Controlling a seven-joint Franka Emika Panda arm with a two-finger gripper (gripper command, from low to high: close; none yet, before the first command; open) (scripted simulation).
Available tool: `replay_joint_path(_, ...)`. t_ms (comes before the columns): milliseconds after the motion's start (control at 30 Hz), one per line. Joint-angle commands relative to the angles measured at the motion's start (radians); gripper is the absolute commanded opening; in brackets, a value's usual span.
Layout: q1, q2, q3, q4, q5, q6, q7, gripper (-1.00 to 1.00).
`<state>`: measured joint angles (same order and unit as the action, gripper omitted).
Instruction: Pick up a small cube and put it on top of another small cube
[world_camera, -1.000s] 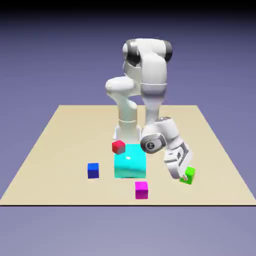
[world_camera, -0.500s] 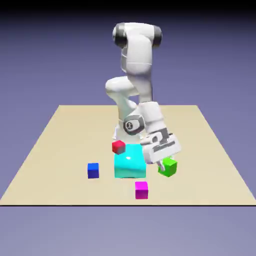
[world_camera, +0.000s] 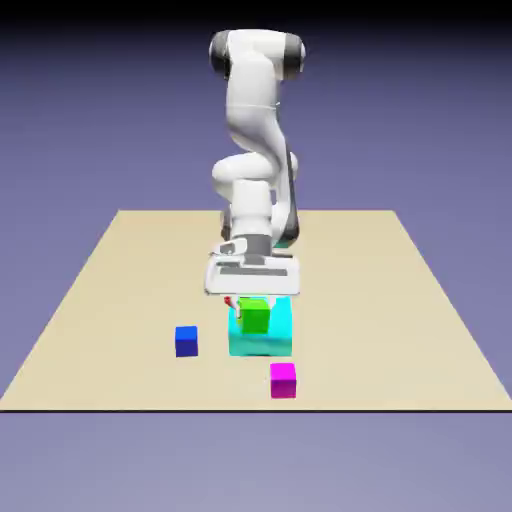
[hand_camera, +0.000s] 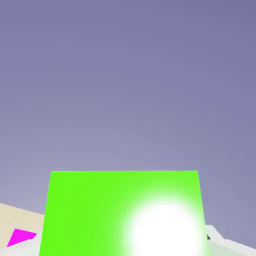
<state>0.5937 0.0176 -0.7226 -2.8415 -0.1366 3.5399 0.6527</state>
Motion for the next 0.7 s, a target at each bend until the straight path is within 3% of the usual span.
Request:
replay_joint_path(0, 0.016, -0.014, -0.022, -0.014, 0.045, 0.000, -0.027, -1.00)
replay_joint_path(500, 0.161, -0.229, -0.351, -0.221, 0.694, -0.010, -0.409, -1.00)
replay_joint_path(667, 0.016, -0.160, -0.232, -0.206, 0.592, 0.020, -0.322, -1.00)
